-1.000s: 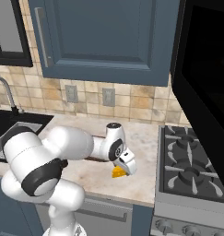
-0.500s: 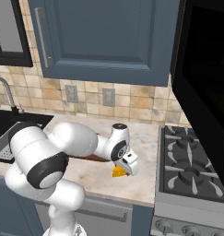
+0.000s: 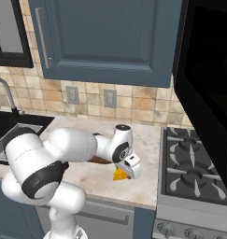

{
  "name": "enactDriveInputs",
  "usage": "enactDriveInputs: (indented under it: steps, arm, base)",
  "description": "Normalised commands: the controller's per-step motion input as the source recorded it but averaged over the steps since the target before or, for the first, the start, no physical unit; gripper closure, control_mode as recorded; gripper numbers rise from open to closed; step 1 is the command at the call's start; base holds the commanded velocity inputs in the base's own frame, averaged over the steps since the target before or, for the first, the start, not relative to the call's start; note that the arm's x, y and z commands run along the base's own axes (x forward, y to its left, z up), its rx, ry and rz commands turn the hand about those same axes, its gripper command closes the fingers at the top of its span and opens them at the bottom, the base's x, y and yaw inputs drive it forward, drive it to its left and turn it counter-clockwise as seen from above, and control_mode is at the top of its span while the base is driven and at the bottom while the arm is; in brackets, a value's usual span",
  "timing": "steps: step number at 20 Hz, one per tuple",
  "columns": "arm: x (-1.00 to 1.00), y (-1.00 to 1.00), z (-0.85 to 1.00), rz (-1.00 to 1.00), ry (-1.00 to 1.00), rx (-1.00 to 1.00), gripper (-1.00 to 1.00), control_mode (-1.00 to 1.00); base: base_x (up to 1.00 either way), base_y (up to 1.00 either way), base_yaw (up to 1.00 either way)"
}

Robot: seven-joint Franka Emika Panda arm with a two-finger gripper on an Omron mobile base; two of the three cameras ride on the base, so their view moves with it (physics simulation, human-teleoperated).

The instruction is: Retrieve the reheated potato from the microwave, then place the potato, cheese, and condiment on the cutting board.

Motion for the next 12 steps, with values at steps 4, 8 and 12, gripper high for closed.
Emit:
enactDriveInputs:
  steps: [4,8,12]
  arm:
    - [-0.29,0.20,0.37,0.01,0.04,0.05,1.00,-1.00]
    - [-0.12,0.39,0.42,0.10,0.02,0.00,1.00,-1.00]
    - [-0.01,0.46,0.43,0.18,0.01,0.00,1.00,-1.00]
  base:
    - [0.00,0.00,0.00]
    - [0.00,0.00,0.00]
    - [0.00,0.00,0.00]
